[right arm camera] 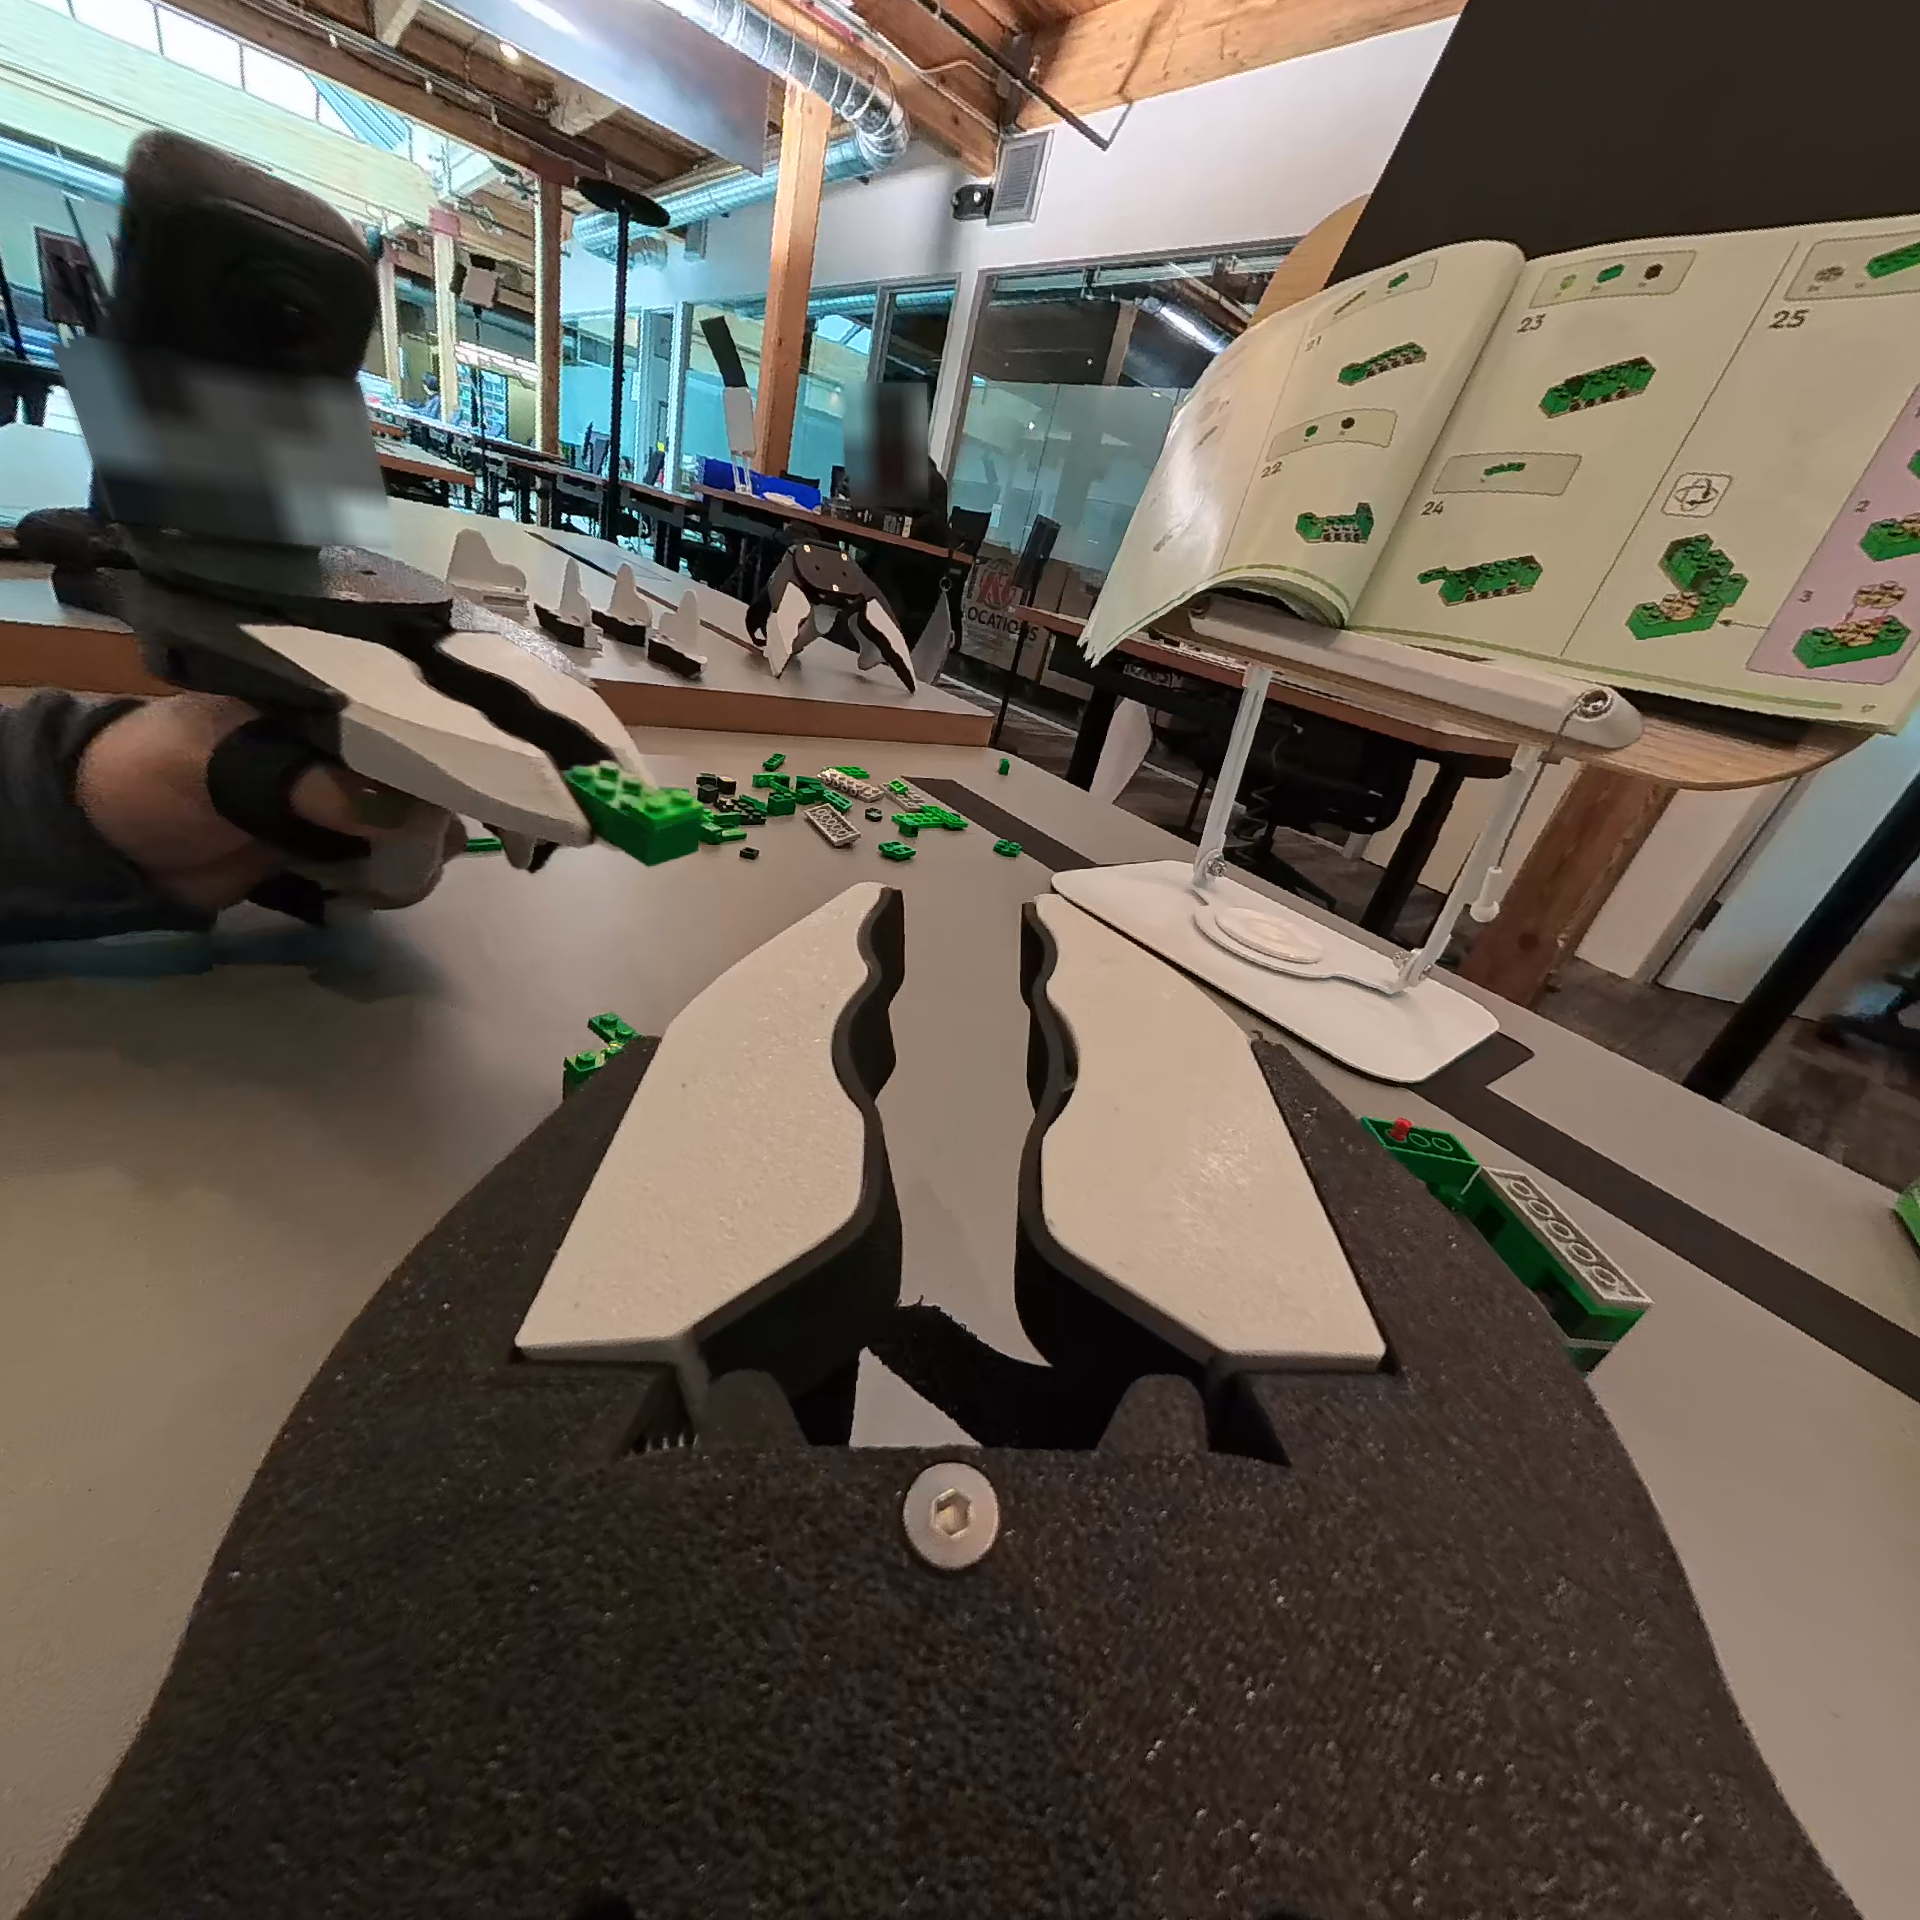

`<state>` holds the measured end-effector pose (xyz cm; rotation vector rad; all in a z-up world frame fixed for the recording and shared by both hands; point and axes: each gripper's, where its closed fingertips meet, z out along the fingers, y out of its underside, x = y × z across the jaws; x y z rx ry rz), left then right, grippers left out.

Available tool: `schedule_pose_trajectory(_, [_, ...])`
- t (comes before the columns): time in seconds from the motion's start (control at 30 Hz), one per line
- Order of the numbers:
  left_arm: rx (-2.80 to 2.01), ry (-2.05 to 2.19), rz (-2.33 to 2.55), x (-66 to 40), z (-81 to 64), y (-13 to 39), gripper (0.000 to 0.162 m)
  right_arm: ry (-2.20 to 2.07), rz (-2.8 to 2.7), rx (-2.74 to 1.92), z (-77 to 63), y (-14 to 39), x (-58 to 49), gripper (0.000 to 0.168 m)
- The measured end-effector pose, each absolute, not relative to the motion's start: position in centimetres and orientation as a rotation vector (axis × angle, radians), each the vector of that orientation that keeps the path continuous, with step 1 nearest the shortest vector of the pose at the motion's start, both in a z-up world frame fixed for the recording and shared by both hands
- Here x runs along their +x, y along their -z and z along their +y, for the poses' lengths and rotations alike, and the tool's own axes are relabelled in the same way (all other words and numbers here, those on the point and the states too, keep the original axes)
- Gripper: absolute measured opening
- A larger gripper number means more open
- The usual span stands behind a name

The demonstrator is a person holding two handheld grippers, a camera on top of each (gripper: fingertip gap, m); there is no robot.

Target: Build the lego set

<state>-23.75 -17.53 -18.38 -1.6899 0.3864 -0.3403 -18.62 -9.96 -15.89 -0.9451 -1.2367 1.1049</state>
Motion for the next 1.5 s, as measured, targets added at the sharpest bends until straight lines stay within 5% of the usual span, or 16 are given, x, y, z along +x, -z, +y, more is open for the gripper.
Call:
schedule_pose_trajectory(0.47, [-2.191, 0.118, 0.14, -30.6, -19.4, 24.7, 0.016, -1.096, -1.245, -0.936, -10.1, 15.9, -18.7, 0.021])
schedule_pose_trajectory(1.5, [-2.03, 0.056, 0.051, -32.8, -20.2, 21.7, 0.017, -1.062, -1.277, -0.901, -10.5, 16.2, -18.8, 0.02])
